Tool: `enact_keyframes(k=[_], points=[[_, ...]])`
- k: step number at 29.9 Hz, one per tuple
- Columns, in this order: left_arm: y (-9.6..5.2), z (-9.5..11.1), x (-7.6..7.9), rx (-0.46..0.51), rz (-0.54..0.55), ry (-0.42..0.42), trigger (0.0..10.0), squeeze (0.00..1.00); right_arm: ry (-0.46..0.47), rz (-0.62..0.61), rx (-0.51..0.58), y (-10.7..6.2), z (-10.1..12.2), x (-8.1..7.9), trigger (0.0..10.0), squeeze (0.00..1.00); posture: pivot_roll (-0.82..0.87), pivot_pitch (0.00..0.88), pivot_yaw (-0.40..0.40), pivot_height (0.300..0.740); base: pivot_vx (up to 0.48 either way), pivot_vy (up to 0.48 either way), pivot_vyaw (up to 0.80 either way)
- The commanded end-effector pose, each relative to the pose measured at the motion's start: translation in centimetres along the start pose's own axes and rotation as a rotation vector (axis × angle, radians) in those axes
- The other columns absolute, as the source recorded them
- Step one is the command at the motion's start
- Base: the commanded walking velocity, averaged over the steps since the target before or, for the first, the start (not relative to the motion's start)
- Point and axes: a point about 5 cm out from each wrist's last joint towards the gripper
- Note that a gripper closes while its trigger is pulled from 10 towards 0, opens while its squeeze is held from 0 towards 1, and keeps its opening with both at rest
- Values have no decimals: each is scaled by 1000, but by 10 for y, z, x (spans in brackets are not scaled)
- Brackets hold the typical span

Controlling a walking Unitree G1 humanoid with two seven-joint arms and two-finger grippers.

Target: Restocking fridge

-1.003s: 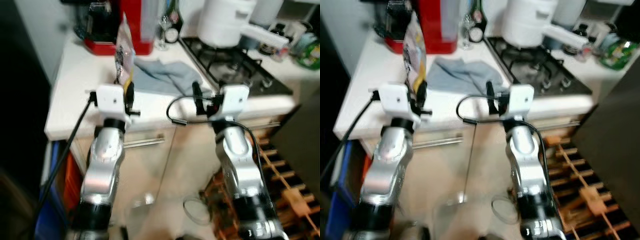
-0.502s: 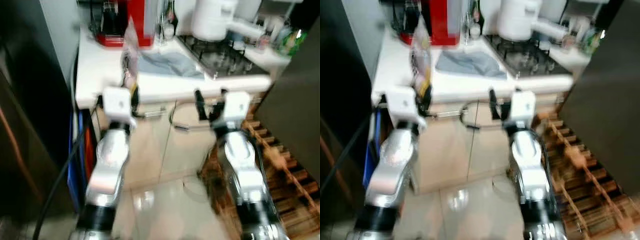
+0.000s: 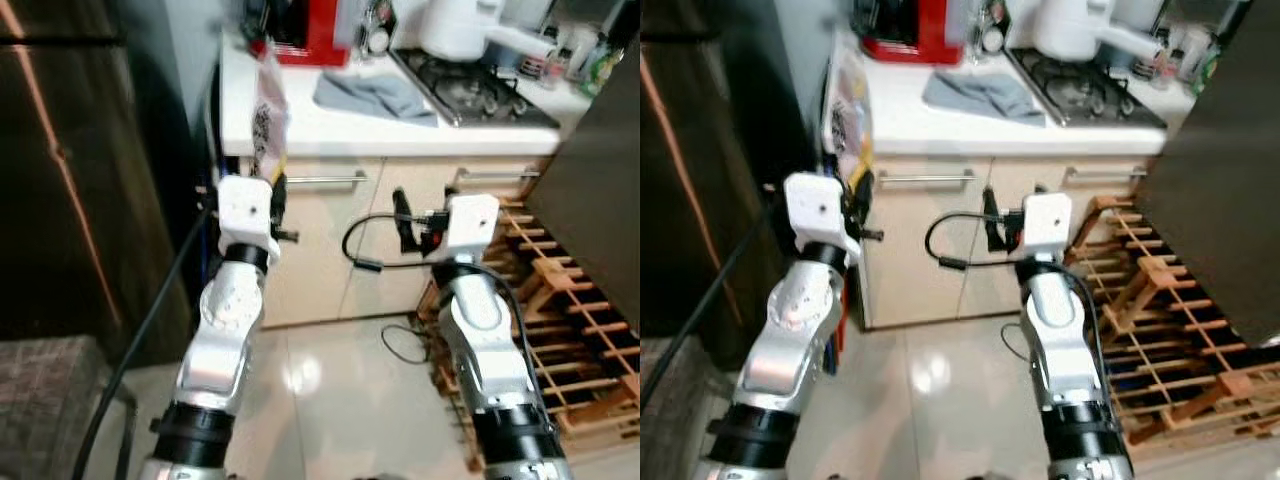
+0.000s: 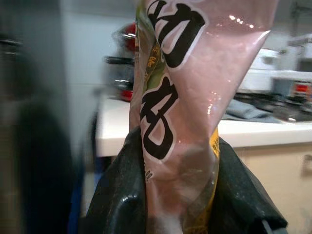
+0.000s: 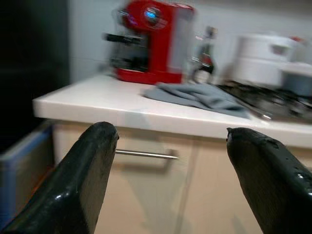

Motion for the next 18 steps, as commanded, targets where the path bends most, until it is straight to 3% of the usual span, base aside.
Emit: enact_keyframes(k=[1,3,9,10,11,12,14,18], points=[[1,7,3,36,-8,-3,10000,0,-16,-17,11,2,4,6,10000,0,-40,0,-58,740,0,-262,744],[0,7,3,36,-11,0,10000,0,-18,-17,7,2,4,5,10000,0,-40,0,-58,740,0,-277,712],[-6,0,-2,18,-12,18,10000,0,-27,-32,-11,-2,-1,8,10000,0,-35,0,-59,740,0,-289,0],[-17,-9,-11,-1,-14,71,10000,0,-40,-46,-13,-12,-3,12,10000,0,-35,0,-58,740,0,0,0],[-17,-9,-11,-1,-14,71,10000,0,-40,-46,-13,-12,-3,12,10000,0,-35,0,-58,740,0,0,0],[-36,-26,-24,-60,-16,107,10000,0,-67,-48,-24,-30,-7,18,10000,0,-38,0,-55,740,0,0,0],[-59,-42,-36,-125,-28,118,10000,0,-111,-49,-46,-48,-14,25,10000,0,-42,0,-47,740,0,0,0],[-111,-64,-48,-232,-39,133,10000,0,-208,-29,-73,-80,-23,41,10000,0,-51,0,-34,740,0,0,0]])
Point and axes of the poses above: a point about 5 cm out from each wrist's last joint towards the gripper, its own y axis pointing out of the wrist towards the gripper, its own z axis along the axis of the wrist's last joint, x = y × z, and after that the axes turned 7 degrees about y, right-handed
